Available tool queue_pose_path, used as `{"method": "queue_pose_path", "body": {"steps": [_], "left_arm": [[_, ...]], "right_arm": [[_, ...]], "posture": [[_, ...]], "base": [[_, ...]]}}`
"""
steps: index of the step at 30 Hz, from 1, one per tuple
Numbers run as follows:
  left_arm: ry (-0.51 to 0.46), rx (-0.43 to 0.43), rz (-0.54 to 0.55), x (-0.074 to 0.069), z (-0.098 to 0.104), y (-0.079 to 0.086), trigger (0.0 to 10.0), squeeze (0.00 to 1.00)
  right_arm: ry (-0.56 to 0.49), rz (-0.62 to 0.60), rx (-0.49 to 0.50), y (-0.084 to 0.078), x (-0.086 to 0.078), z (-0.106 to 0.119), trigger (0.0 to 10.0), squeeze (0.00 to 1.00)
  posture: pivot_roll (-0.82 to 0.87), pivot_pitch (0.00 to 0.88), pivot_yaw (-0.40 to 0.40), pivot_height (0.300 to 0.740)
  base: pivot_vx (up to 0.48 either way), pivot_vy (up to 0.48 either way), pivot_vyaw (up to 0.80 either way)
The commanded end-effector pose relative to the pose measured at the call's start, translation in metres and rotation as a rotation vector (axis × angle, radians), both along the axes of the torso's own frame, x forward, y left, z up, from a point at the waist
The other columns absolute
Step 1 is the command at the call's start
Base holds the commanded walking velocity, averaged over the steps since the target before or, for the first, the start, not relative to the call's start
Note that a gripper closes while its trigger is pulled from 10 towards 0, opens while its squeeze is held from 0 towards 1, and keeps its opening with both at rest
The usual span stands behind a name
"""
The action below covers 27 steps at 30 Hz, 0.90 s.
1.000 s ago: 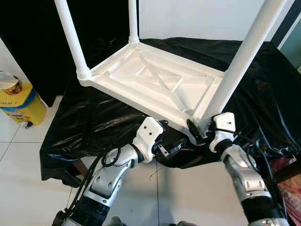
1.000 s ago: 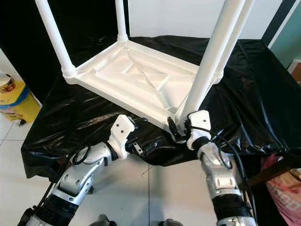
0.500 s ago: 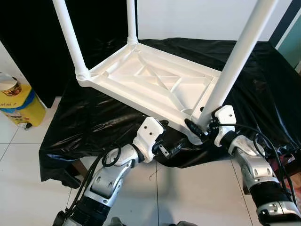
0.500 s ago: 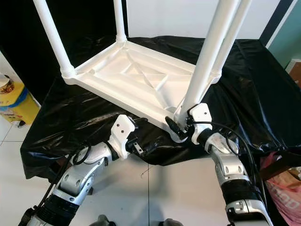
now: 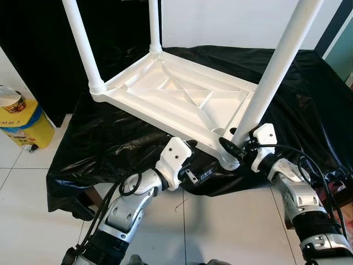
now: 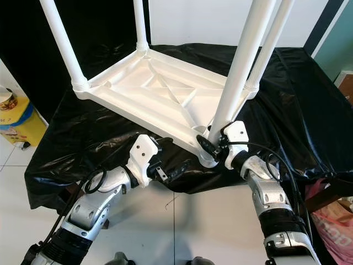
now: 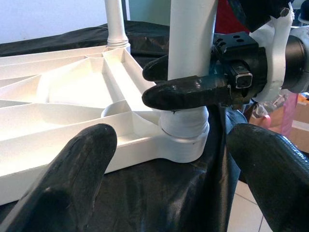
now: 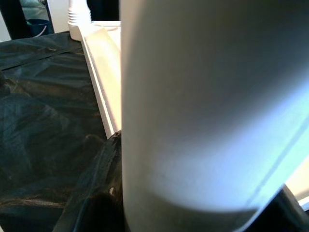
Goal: Building children table
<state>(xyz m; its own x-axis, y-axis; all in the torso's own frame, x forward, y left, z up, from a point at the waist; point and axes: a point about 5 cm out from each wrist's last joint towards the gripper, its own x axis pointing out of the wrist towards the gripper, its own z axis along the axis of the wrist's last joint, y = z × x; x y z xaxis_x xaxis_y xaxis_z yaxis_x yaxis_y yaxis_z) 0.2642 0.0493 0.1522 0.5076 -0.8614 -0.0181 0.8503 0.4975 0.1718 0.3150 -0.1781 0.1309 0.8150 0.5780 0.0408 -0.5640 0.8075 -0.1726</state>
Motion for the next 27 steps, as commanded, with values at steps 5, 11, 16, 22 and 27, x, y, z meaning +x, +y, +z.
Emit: {"method": "queue_pose_path", "body": {"steps": [5,11,16,22,27], "left_arm": [[0.005,0.003,0.027,0.000,-0.005,0.001,10.0,0.00],[0.008,0.002,0.019,-0.001,-0.006,-0.001,10.0,0.00],[0.008,0.003,0.011,0.000,-0.006,-0.002,10.0,0.00],[0.006,0.005,0.001,0.000,-0.005,-0.003,10.0,0.00],[0.006,0.006,-0.002,0.000,-0.005,-0.003,10.0,0.00]], "right_arm": [[0.037,-0.099,-0.036,-0.002,-0.006,-0.015,10.0,0.00],[0.047,-0.244,-0.027,-0.003,-0.009,-0.024,10.0,0.00],[0.044,-0.367,0.042,0.002,-0.012,-0.027,10.0,0.00],[0.029,-0.605,0.102,0.005,-0.016,-0.030,10.0,0.00],[0.012,-0.661,0.130,0.009,-0.019,-0.029,10.0,0.00]], "posture": [[0.02,0.023,-0.065,0.740],[0.01,0.027,-0.061,0.740],[0.00,0.024,-0.057,0.740],[0.00,0.023,-0.048,0.740],[0.00,0.025,-0.049,0.740]], "base": [[0.000,0.000,0.00],[0.000,0.000,0.00],[0.000,0.000,0.00],[0.000,0.000,0.00],[0.000,0.000,0.00]]}}
